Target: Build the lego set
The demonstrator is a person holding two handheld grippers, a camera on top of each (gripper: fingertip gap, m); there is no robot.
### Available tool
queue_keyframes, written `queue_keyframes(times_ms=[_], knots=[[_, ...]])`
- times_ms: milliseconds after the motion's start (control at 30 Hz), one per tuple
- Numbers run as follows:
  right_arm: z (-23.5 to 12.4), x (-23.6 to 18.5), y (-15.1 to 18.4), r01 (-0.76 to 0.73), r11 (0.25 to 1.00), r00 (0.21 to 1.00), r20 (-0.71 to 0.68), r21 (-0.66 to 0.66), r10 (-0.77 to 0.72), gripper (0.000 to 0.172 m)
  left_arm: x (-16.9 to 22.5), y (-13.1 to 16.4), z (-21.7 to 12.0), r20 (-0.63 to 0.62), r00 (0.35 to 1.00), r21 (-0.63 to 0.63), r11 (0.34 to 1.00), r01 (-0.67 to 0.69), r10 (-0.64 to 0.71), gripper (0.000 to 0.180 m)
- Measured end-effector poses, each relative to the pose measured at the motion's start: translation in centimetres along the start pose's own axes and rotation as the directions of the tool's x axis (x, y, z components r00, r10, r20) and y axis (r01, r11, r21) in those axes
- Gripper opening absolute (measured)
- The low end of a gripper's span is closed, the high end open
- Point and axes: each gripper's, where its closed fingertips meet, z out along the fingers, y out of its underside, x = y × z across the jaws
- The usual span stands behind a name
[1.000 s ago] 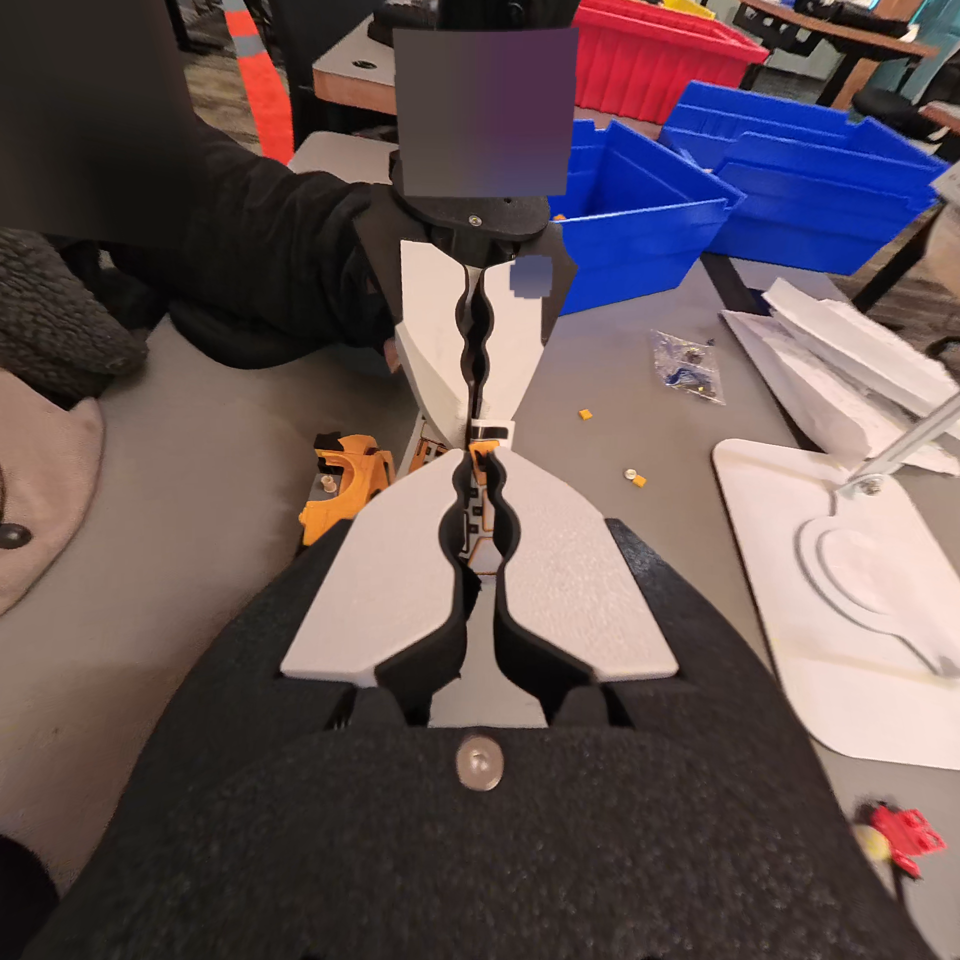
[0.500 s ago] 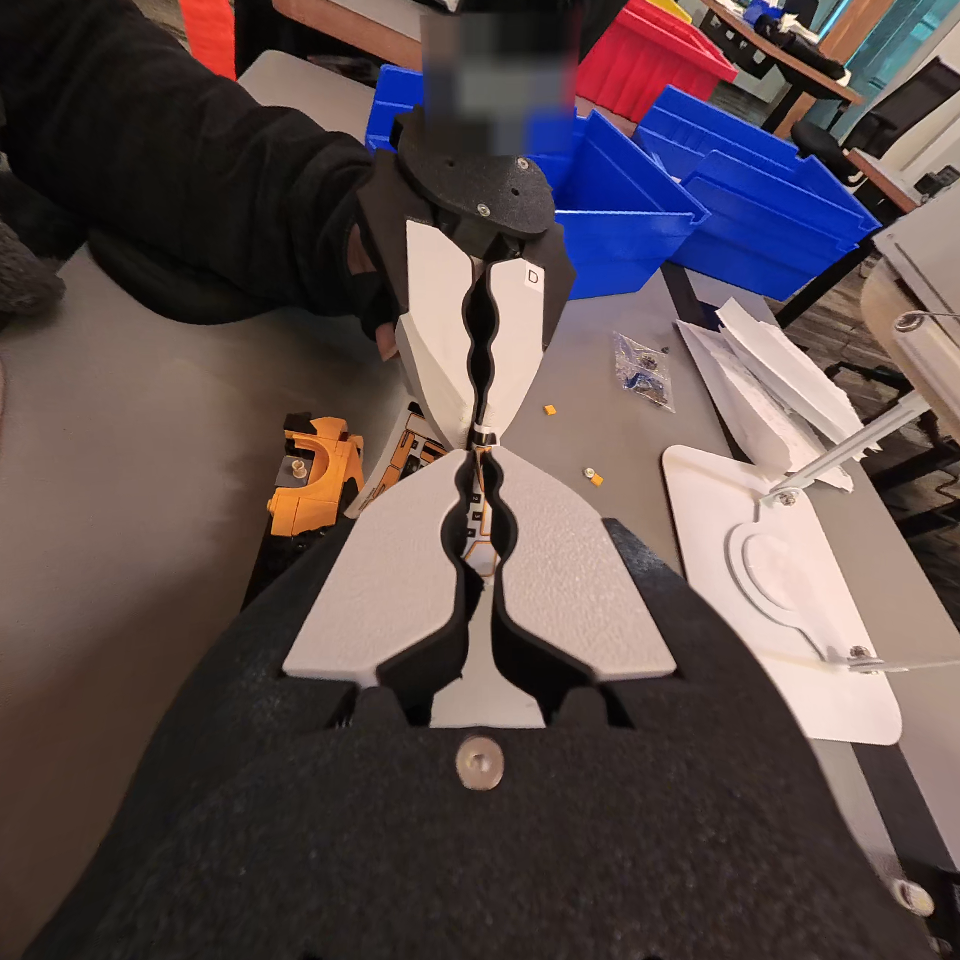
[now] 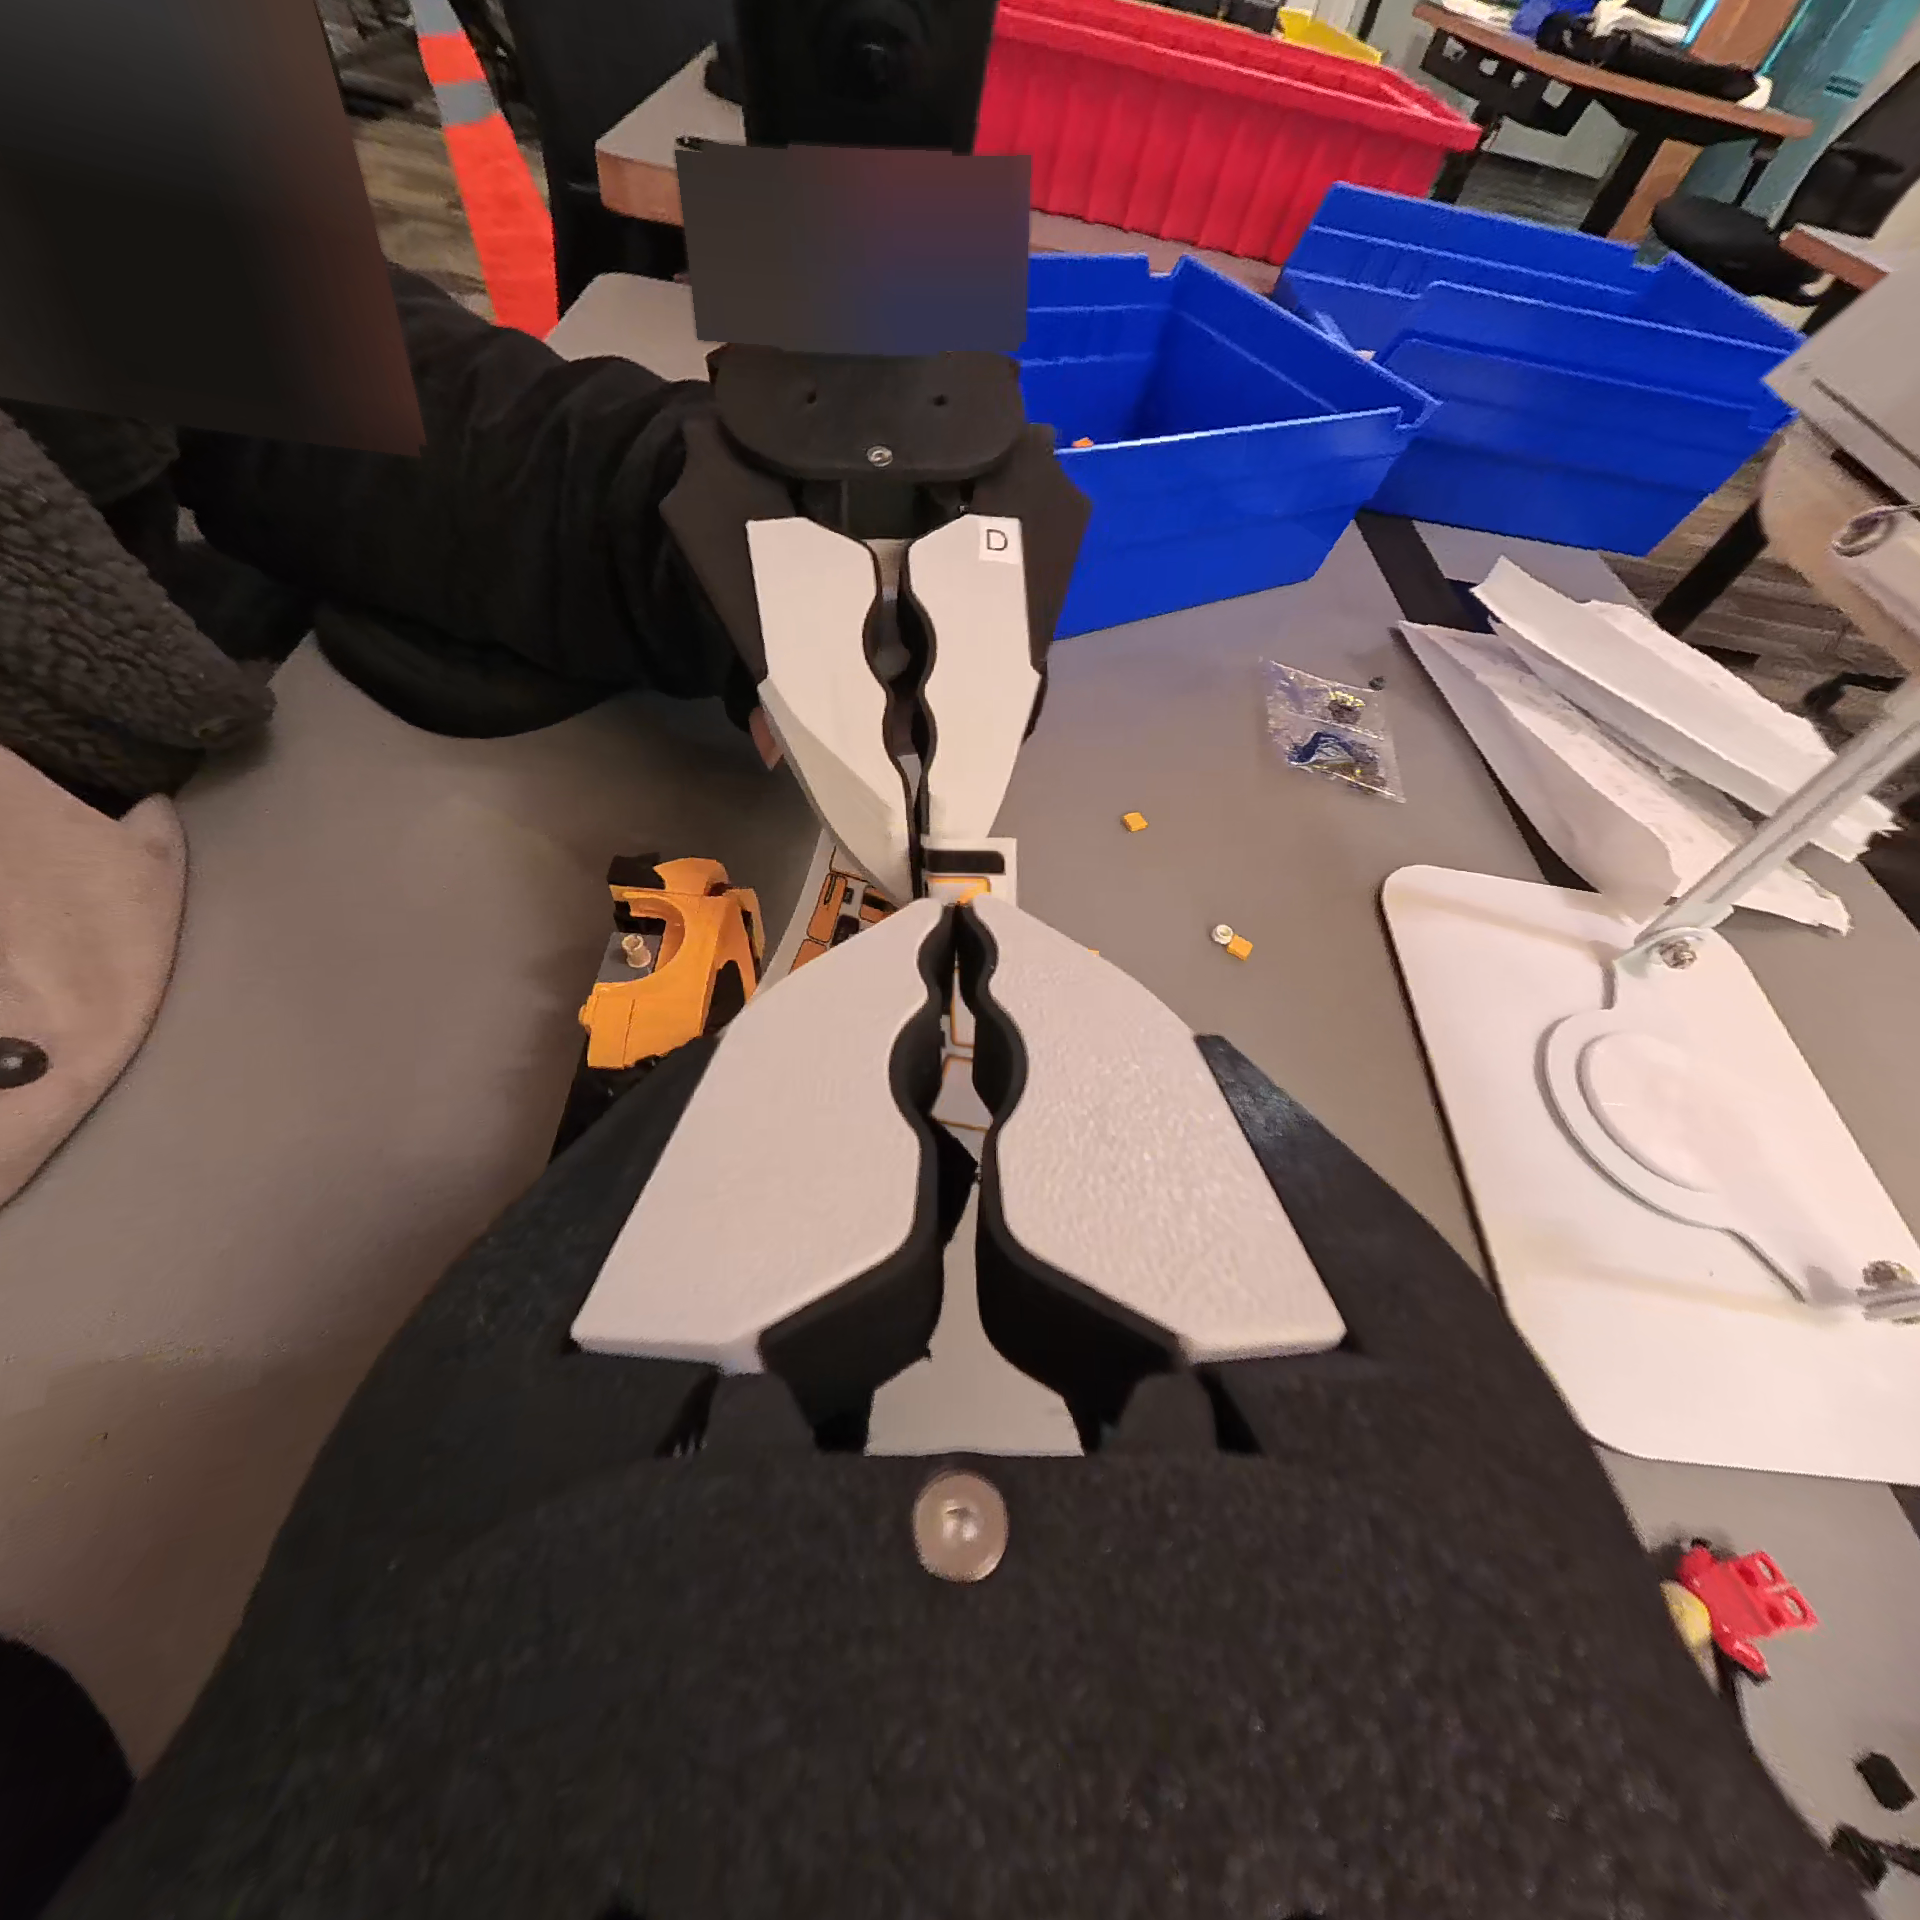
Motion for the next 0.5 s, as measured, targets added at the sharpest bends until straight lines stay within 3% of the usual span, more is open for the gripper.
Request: queue_keyframes(times_ms=[233,400,467,500], knots=[[-1.0,0.9,-0.5,0.02,1.0,0.998,-0.053,0.001,-0.019,0.0,-1.2,0.1,0.0,0.027,0.996,0.038,0.995,0.089,-0.09,0.0],[-2.1,2.1,-1.1,0.017,1.0,0.993,-0.114,0.015,-0.015,0.0,-3.1,0.6,0.4,0.028,0.953,0.105,0.949,0.298,-0.302,0.0],[-2.4,2.7,-1.1,0.015,1.0,0.989,-0.145,0.016,-0.013,0.0,-4.8,1.7,1.0,0.057,0.907,0.119,0.905,0.409,-0.417,0.0],[-2.4,2.9,-1.0,0.01,1.0,0.988,-0.154,0.012,-0.008,0.0,-5.7,2.6,1.4,0.071,0.872,0.104,0.873,0.476,-0.484,0.009]])
